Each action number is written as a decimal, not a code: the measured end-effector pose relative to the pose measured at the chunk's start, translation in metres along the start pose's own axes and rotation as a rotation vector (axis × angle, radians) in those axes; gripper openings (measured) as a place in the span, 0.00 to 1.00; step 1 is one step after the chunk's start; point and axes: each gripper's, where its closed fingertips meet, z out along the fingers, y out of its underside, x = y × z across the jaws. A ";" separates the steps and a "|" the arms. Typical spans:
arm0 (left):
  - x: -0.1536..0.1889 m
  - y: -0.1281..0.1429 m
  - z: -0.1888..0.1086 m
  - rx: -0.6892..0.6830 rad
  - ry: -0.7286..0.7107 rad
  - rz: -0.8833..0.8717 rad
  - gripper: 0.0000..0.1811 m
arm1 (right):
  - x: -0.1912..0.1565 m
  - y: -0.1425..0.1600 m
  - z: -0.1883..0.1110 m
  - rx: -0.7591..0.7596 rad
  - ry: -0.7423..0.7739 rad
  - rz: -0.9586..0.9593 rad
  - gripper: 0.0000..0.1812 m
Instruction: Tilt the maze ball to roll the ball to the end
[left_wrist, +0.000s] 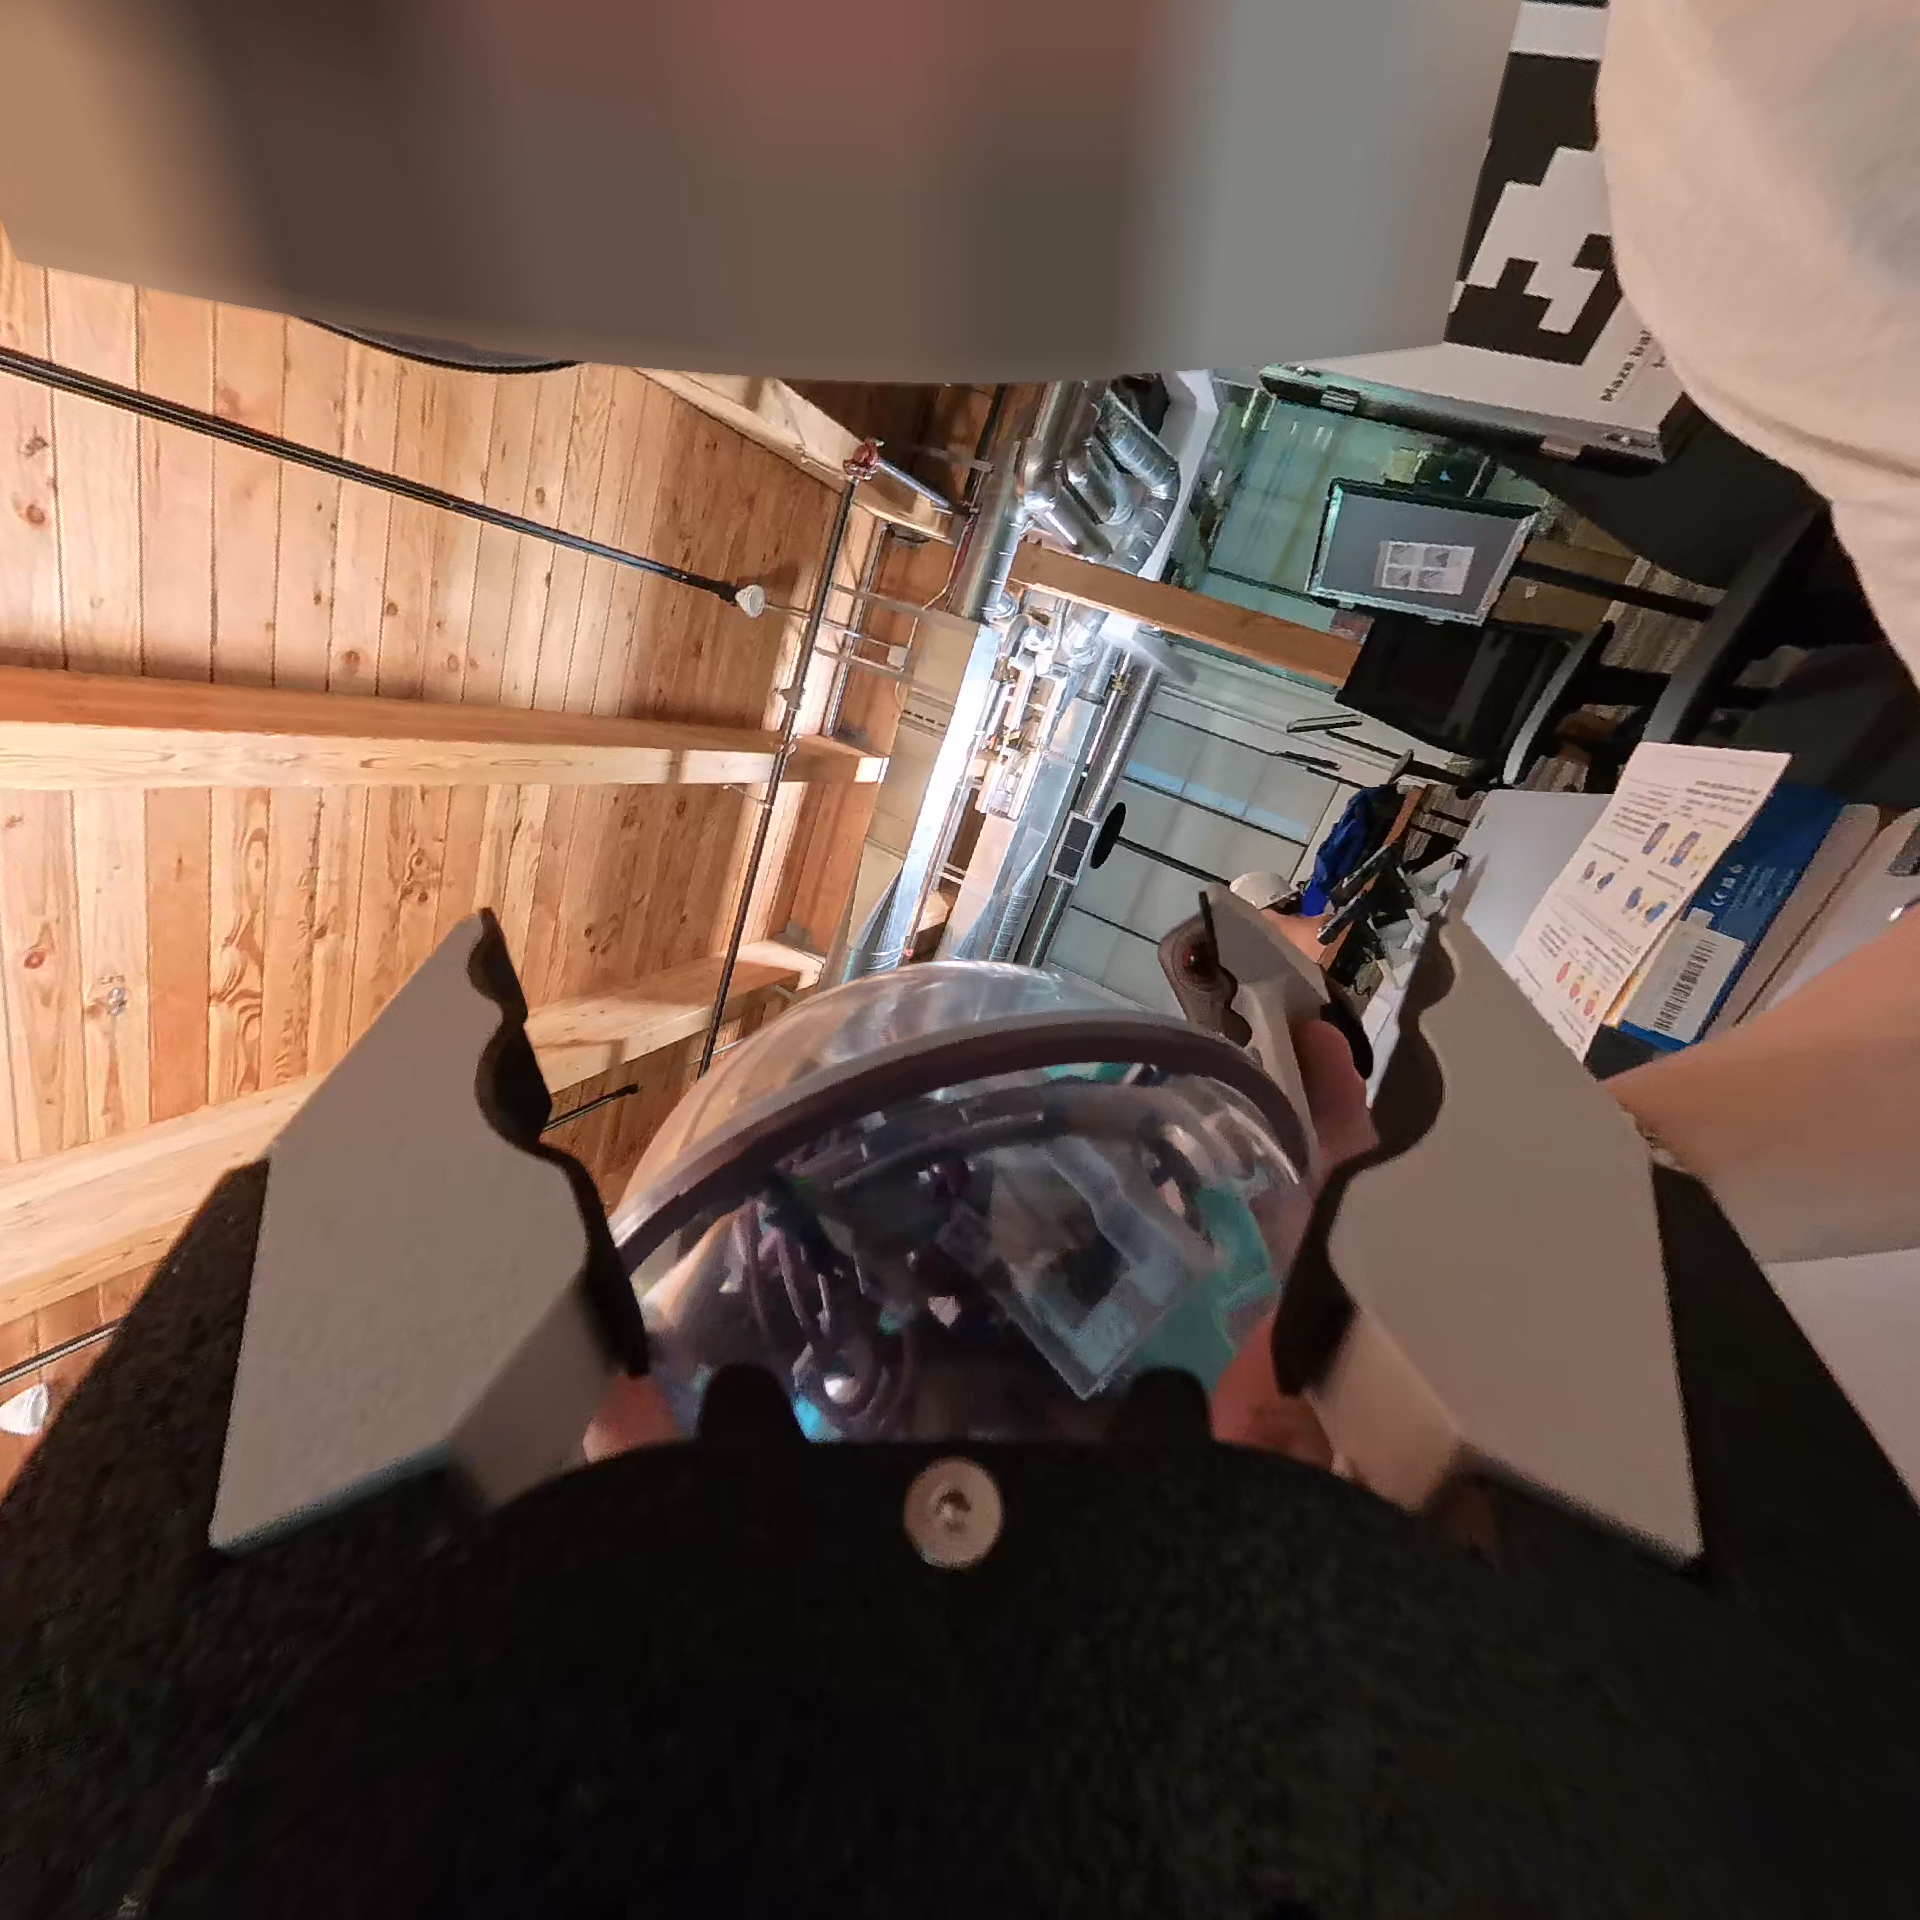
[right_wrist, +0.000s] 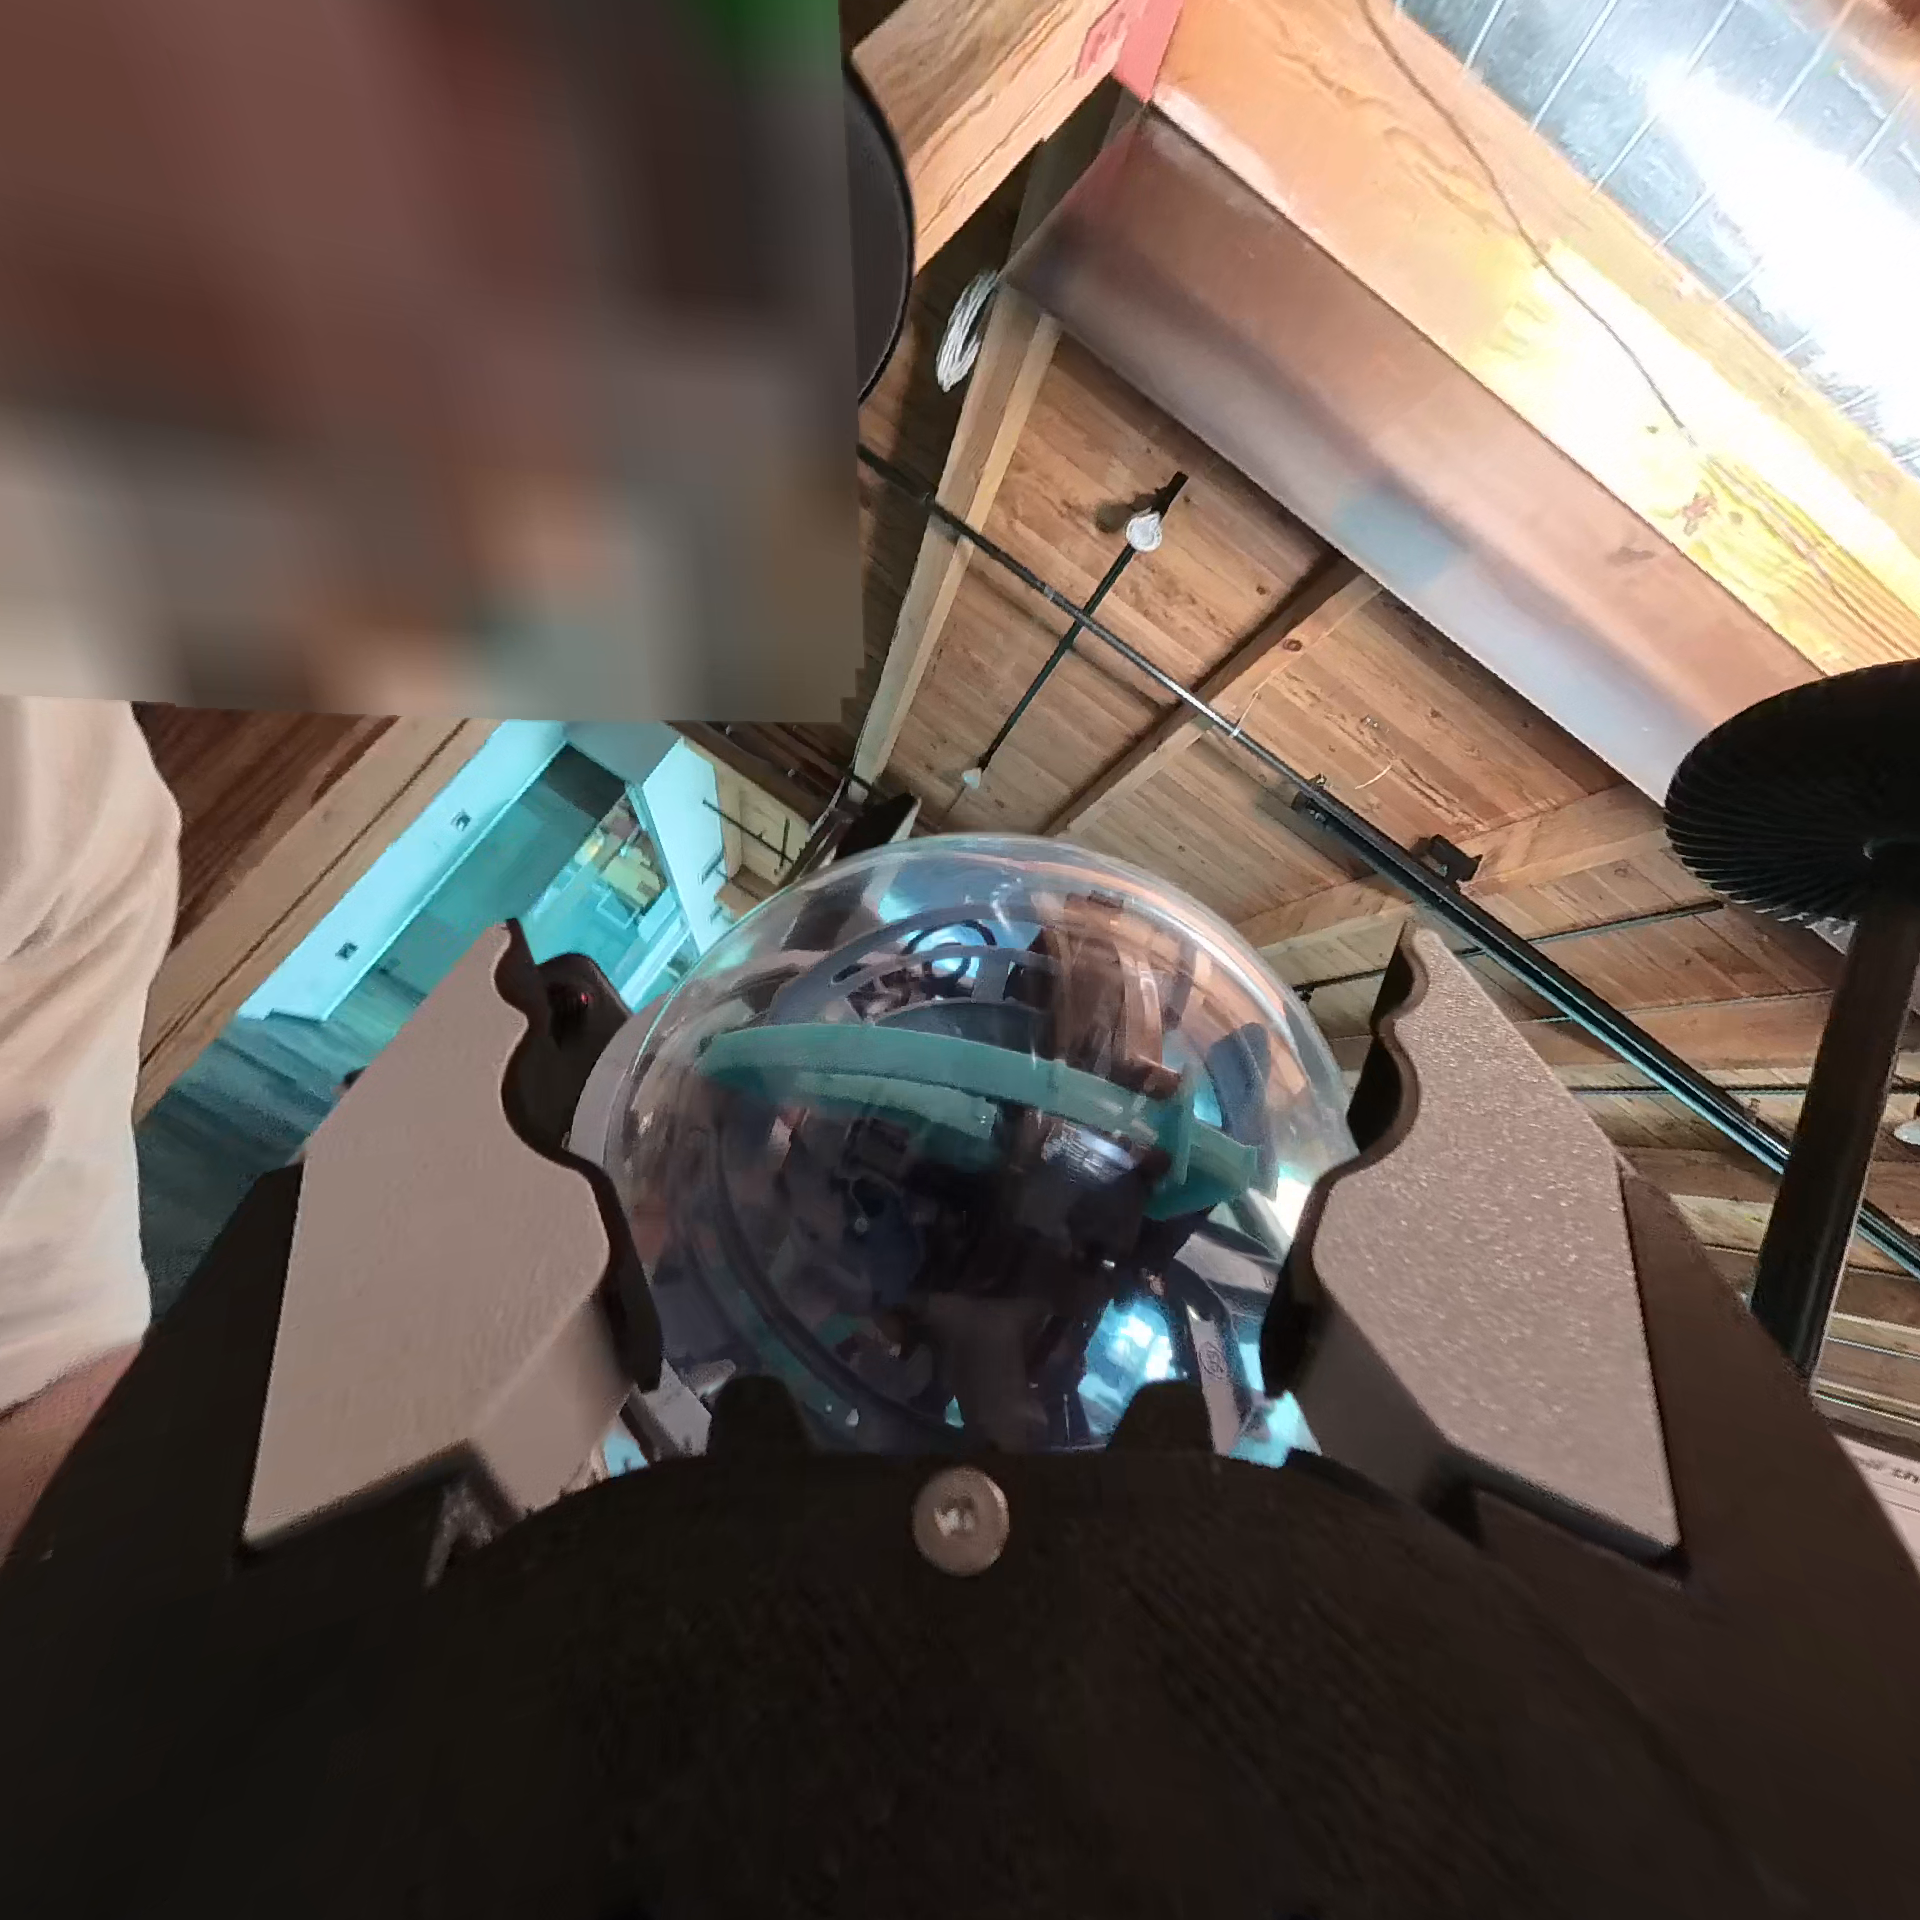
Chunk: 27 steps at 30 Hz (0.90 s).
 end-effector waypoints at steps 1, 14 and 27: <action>0.001 0.000 0.000 -0.001 0.005 0.003 0.87 | -0.001 0.001 0.000 -0.017 -0.008 -0.014 0.83; -0.011 0.005 -0.010 0.032 -0.060 -0.047 0.86 | -0.016 -0.002 0.014 -0.112 -0.025 -0.209 0.81; -0.037 0.009 -0.034 0.156 -0.172 -0.254 0.86 | -0.029 0.010 0.019 -0.196 -0.086 -0.287 0.79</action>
